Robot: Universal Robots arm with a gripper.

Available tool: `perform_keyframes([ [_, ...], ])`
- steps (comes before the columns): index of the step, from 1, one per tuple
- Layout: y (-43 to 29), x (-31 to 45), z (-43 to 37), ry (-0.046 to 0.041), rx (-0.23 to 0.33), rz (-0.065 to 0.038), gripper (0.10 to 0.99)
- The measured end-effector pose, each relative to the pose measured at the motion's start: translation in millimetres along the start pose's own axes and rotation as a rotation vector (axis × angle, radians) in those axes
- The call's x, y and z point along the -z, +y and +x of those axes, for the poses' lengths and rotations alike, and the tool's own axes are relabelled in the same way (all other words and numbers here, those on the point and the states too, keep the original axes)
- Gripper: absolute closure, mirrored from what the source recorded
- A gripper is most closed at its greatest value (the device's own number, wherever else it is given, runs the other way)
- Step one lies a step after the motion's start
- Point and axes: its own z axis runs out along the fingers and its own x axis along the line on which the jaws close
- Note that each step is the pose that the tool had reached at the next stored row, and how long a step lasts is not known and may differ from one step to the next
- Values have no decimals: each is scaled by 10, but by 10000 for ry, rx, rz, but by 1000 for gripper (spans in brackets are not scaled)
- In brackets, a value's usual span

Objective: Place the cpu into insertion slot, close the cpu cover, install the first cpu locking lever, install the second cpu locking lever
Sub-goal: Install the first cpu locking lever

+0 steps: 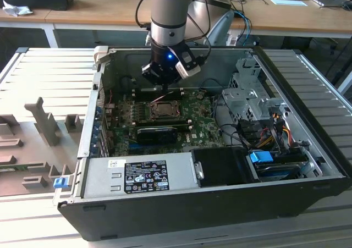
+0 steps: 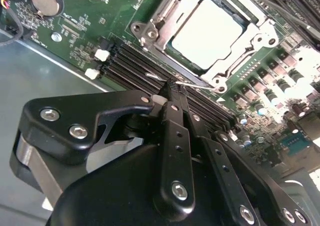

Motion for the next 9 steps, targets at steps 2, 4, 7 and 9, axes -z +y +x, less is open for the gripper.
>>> perform_keyframes([
  [2, -2, -9, -16, -4, -40, 1, 980],
  [4, -5, -33, -21, -6, -56, 1, 980],
  [7, -9, -70, -40, -7, -71, 1, 980],
  [9, -9, -88, -55, -8, -79, 2, 980],
])
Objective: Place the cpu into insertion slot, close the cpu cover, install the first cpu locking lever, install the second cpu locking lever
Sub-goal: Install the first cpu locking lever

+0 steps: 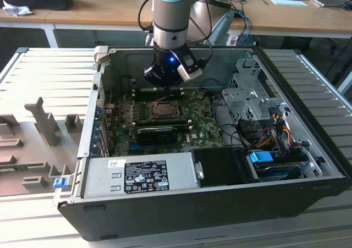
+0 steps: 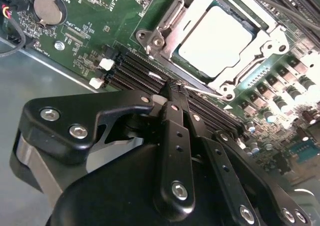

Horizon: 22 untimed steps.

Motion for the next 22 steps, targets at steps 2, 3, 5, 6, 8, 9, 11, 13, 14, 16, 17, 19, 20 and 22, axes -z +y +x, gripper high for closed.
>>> perform_keyframes([
  [2, 1, -15, -13, -2, -9, 0, 980],
  [3, 0, -23, -18, -1, -14, 0, 980],
  [5, -1, -38, -31, -4, -24, 0, 980],
  [6, -2, -42, -36, -3, -28, 0, 980],
  [8, -4, -54, -49, -5, -41, 0, 980],
  [9, -4, -59, -52, -6, -47, 0, 980],
  [11, -7, -71, -63, -7, -62, 1, 980],
  [13, -9, -85, -73, -9, -69, 0, 980],
  [14, -10, -89, -75, -8, -70, 2, 980],
  [16, -10, -89, -75, -6, -71, 4, 980],
  [17, -10, -91, -76, -8, -70, 1, 980],
  [19, -10, -91, -76, -8, -71, 1, 980],
  [20, -10, -91, -76, -8, -70, 2, 980],
  [22, -10, -92, -76, -8, -70, 1, 980],
])
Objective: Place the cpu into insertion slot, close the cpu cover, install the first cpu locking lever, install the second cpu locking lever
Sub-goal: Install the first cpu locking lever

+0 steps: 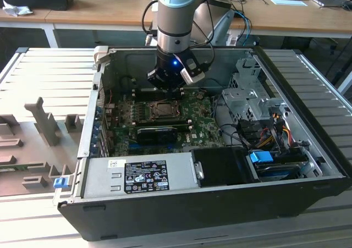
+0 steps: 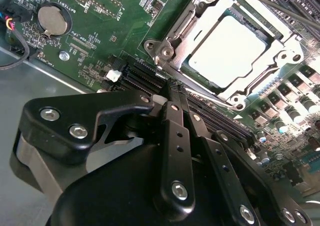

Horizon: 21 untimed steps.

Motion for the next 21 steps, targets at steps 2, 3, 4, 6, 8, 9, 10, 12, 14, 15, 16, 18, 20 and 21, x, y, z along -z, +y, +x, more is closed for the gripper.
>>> perform_keyframes([
  [2, 0, -7, 0, -2, 0, -3, 980],
  [3, -1, -8, 0, -1, 0, 0, 980],
  [4, -1, -11, 0, -1, 0, -1, 980],
  [6, -2, -19, 0, 0, 0, 0, 980],
  [8, -4, -34, 0, 2, 0, 16, 980],
  [9, -4, -39, 0, 2, -1, 24, 980],
  [10, -5, -47, 1, 2, -3, 40, 980],
  [12, -7, -55, 1, 8, -6, 79, 980],
  [14, -8, -62, 1, 11, -10, 115, 980],
  [15, -8, -65, 1, 10, -11, 120, 980],
  [16, -6, -74, -1, 3, -13, 113, 980],
  [18, -9, -82, 1, 9, -15, 124, 980],
  [20, -10, -85, 1, 10, -16, 123, 980],
  [21, -10, -86, 1, 3, -16, 54, 980],
])
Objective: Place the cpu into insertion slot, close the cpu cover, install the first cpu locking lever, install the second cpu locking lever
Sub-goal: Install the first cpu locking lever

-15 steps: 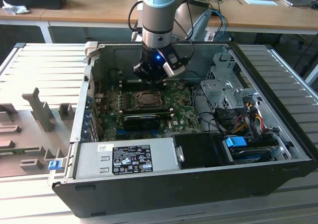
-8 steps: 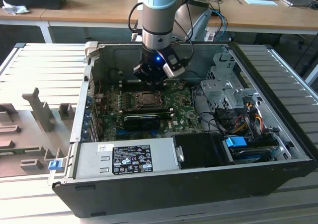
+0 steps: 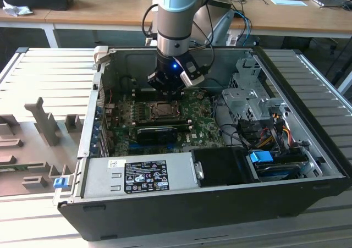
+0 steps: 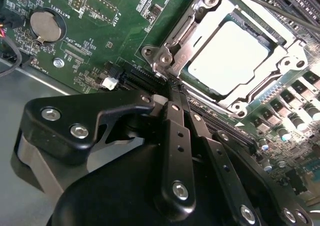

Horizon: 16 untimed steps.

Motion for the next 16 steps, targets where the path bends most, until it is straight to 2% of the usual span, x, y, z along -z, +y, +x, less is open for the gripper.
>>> perform_keyframes([
  [3, 2, 13, -1, -5, 1, -32, 980],
  [7, 17, 154, -2, -2, 1, -26, 980],
  [16, -33, 161, 2, -3, 0, -26, 980],
])
